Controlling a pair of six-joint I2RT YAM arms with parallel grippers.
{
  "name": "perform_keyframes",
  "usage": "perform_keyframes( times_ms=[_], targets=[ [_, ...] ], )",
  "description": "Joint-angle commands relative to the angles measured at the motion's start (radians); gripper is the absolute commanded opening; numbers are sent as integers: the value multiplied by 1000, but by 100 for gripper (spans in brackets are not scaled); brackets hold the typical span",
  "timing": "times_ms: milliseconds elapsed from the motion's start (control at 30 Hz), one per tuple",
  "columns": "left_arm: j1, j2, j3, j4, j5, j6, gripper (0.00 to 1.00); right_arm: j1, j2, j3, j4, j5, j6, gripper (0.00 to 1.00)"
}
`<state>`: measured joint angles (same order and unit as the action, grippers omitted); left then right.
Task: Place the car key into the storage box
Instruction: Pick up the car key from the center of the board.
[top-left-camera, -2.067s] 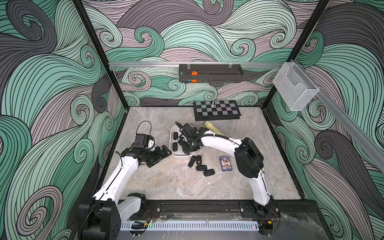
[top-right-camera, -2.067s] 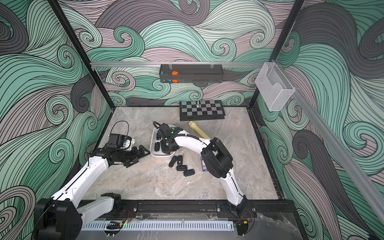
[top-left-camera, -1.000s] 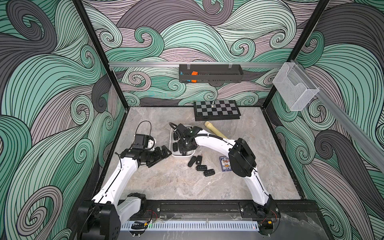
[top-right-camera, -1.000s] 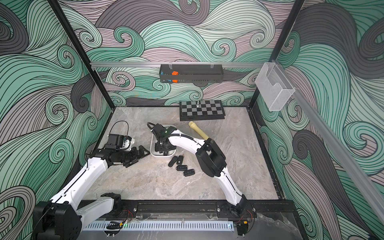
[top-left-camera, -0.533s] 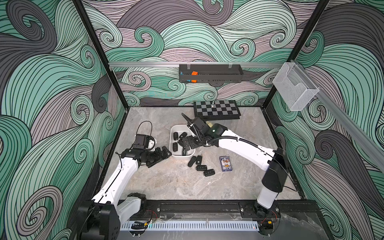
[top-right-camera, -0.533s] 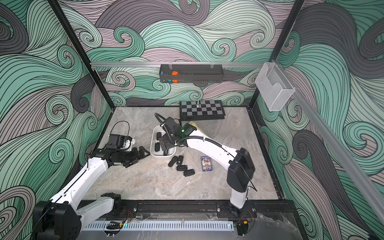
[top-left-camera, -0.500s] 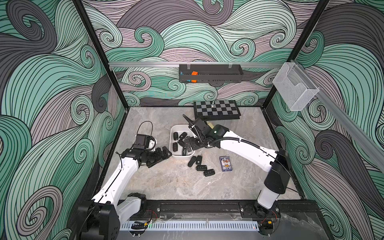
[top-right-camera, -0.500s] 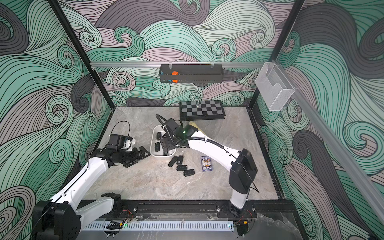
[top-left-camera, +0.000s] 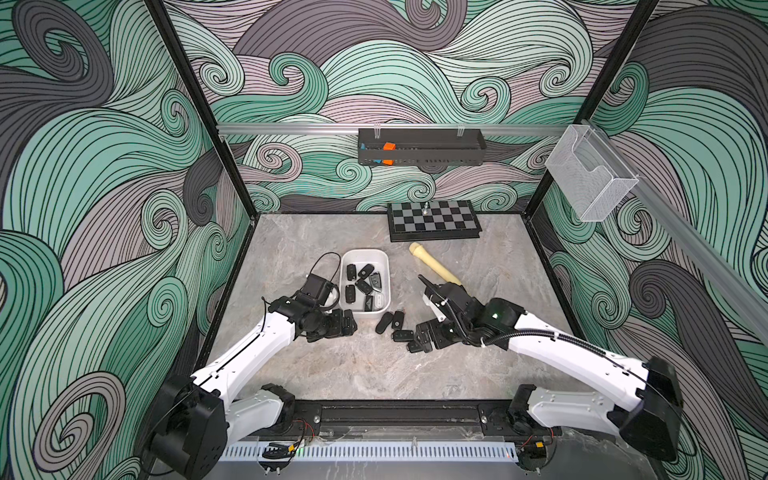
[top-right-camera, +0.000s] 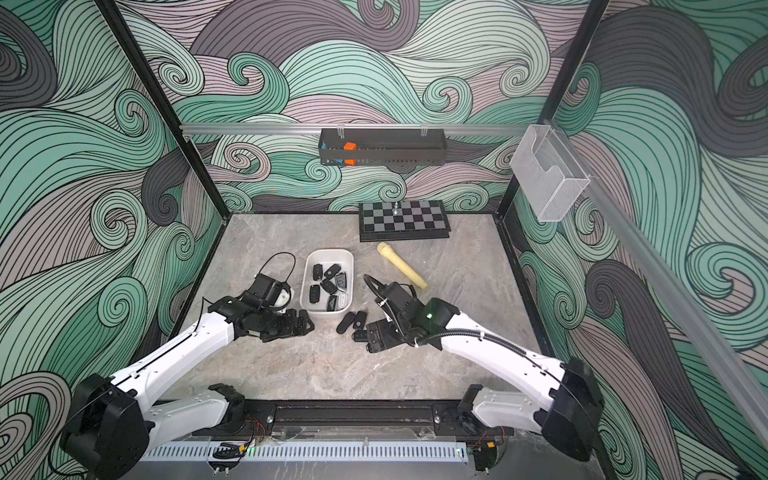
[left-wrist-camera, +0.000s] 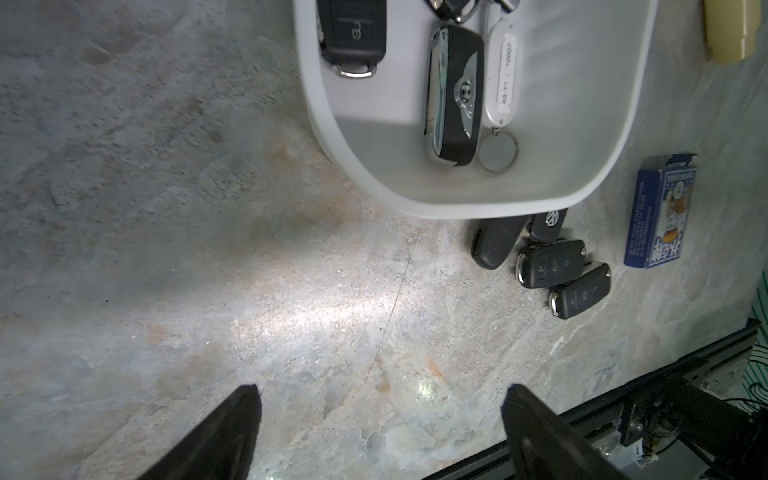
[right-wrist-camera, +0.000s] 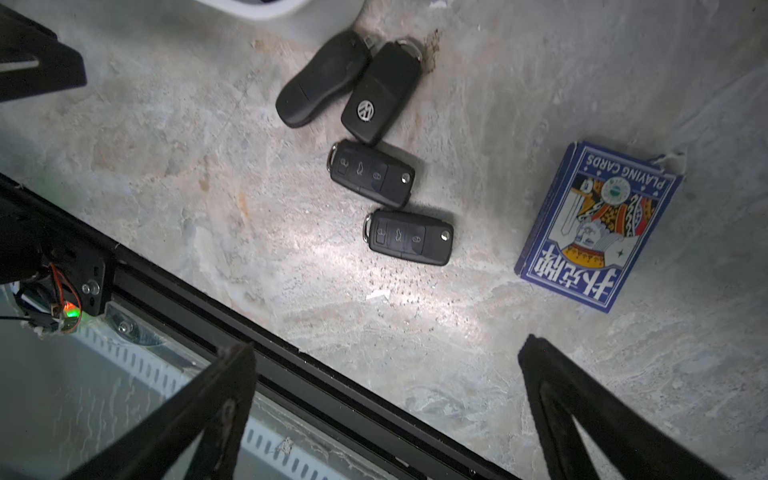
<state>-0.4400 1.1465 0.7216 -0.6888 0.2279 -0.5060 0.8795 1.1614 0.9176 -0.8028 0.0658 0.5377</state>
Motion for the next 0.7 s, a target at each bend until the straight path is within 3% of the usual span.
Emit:
perform_keyframes(
  times_ms=[0, 233, 667],
  targets=[
    [-60, 34, -12, 21, -83, -42, 90, -6, -71, -58, 11, -27, 69, 99],
    [-192, 141, 8, 96, -185, -79, 88, -26, -127, -117, 27, -75, 88, 99],
    [-328, 430, 156, 158, -268, -58, 84, -90, -156, -137, 47, -137, 104, 99]
  ],
)
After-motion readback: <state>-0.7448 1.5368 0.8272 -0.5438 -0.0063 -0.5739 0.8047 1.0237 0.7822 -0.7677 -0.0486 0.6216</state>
